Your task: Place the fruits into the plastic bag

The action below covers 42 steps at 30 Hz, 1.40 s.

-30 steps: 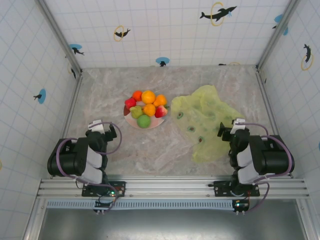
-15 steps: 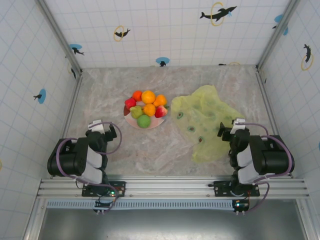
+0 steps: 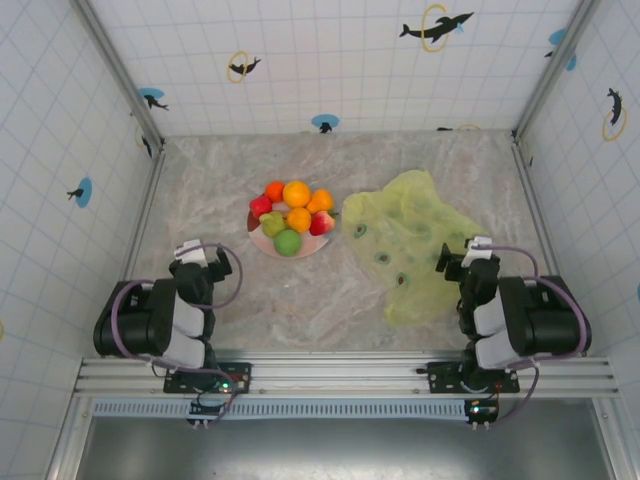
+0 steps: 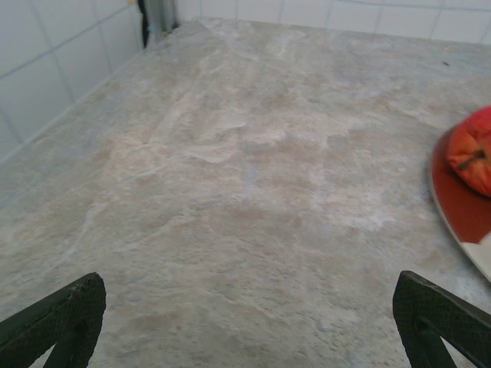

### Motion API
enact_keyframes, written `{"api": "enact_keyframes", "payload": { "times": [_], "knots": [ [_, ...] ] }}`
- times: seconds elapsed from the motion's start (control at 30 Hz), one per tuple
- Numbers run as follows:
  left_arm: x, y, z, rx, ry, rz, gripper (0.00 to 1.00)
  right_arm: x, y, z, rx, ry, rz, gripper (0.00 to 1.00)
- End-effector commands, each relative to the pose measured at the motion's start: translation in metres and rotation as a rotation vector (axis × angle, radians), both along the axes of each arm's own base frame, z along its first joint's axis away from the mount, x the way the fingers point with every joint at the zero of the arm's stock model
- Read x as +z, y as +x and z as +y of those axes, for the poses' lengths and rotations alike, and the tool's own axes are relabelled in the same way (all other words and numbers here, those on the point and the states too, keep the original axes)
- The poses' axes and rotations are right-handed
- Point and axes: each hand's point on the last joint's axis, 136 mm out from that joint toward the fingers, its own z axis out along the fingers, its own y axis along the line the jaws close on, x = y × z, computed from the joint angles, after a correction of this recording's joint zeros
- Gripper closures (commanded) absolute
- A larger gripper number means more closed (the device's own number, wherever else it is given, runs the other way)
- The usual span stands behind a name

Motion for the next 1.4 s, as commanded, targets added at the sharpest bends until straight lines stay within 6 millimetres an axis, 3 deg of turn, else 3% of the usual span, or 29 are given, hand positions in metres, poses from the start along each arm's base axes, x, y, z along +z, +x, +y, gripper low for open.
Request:
{"api": "enact_keyframes", "payload": {
  "times": [0.0, 0.1, 0.17, 0.27, 0.37, 0.43, 0.53, 0.67, 0.77, 0.9, 1.23, 1.37],
  "knots": [
    [0.018, -0.007, 0.030, 0.195, -0.025, -0.042, 0.02, 0.018, -0.014, -0.031, -0.195, 0.018, -0.052, 0.01],
    [0.029, -0.019, 0.055, 0.410, -0.171, -0.092, 0.02, 0.036, -0.024, -0.060, -0.372, 0.135, -0.111, 0.01],
    [0.037, -0.014, 0.050, 0.415, -0.287, -0.115, 0.02, 0.053, -0.016, -0.058, -0.349, 0.182, -0.114, 0.02],
    [0.054, 0.006, 0.019, 0.267, -0.465, -0.116, 0.03, 0.082, 0.005, -0.006, -0.093, 0.213, -0.108, 0.07],
    [0.081, 0.027, -0.033, 0.028, -0.591, -0.099, 0.07, 0.089, 0.016, 0.052, 0.083, 0.117, -0.014, 0.06],
    [0.087, 0.034, -0.062, -0.058, -0.581, -0.037, 0.07, 0.087, 0.016, 0.081, 0.147, 0.046, 0.027, 0.05],
    [0.082, 0.036, -0.096, -0.133, -0.561, 0.084, 0.07, 0.081, 0.018, 0.118, 0.267, 0.055, 0.073, 0.04],
    [0.082, 0.031, -0.139, -0.249, -0.556, 0.172, 0.07, 0.055, 0.027, 0.142, 0.314, -0.025, 0.216, 0.05],
    [0.088, 0.024, -0.160, -0.302, -0.533, 0.168, 0.05, 0.029, 0.032, 0.152, 0.321, -0.115, 0.343, 0.06],
    [0.091, 0.024, -0.167, -0.316, -0.513, 0.166, 0.04, 0.006, 0.037, 0.177, 0.372, -0.193, 0.418, 0.08],
    [0.088, 0.023, -0.167, -0.313, -0.481, 0.192, 0.03, -0.015, 0.062, 0.167, 0.245, -0.396, 0.446, 0.08],
    [0.085, 0.022, -0.168, -0.314, -0.480, 0.206, 0.03, -0.019, 0.064, 0.157, 0.215, -0.447, 0.458, 0.24]
  ]
}}
